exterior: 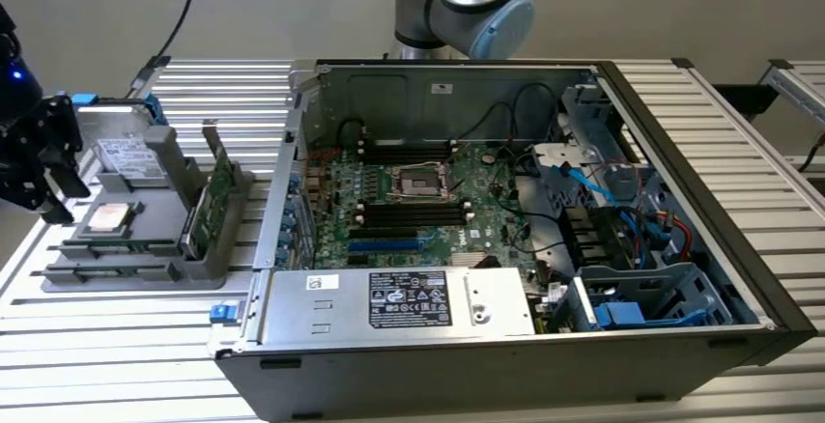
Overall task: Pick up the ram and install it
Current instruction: 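Pick up the ram and move it above insertion slot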
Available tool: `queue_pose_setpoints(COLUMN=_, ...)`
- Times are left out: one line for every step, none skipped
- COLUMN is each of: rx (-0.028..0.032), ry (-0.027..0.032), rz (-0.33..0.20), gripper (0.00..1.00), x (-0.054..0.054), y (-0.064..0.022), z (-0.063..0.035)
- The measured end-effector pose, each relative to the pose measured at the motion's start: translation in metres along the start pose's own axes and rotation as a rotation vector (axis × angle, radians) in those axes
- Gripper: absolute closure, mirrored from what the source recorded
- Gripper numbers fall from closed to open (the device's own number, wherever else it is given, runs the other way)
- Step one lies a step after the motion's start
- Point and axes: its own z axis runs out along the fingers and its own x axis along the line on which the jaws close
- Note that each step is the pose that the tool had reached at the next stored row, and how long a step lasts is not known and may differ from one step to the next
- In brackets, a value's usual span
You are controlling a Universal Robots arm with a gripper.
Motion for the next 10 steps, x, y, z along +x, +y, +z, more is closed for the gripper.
queue_pose_setpoints(rx=0.0001, ry=-0.0001, rz=0.0, gripper=0.58, x=0.001, y=-0.0001, z=0.002)
queue_pose_setpoints(rx=0.0001, ry=-0.0001, rz=0.0, gripper=0.58, x=0.003, y=-0.0001, z=0.0038)
queue_pose_setpoints(rx=0.0003, ry=-0.0003, rz=0.0, gripper=0.58, x=0.004, y=-0.0002, z=0.0059)
queue_pose_setpoints(rx=0.0002, ry=-0.0002, rz=0.0, gripper=0.58, x=0.005, y=-0.0002, z=0.0077)
queue_pose_setpoints(rx=0.0001, ry=-0.0001, rz=0.0, gripper=0.58, x=0.005, y=-0.0002, z=0.0095)
queue_pose_setpoints(rx=0.0, ry=0.0, rz=0.0, gripper=0.58, x=0.006, y=-0.0002, z=0.0115)
queue_pose_setpoints(rx=0.0, ry=0.0, rz=-0.001, gripper=0.58, x=0.006, y=-0.0002, z=0.015)
queue_pose_setpoints(rx=0.0, ry=0.0, rz=-0.001, gripper=0.58, x=0.006, y=-0.0002, z=0.0168)
queue_pose_setpoints(rx=0.0002, ry=-0.0001, rz=-0.002, gripper=0.58, x=0.006, y=-0.0003, z=0.0187)
queue_pose_setpoints(rx=0.0002, ry=-0.0001, rz=-0.003, gripper=0.58, x=0.006, y=-0.0004, z=0.0204)
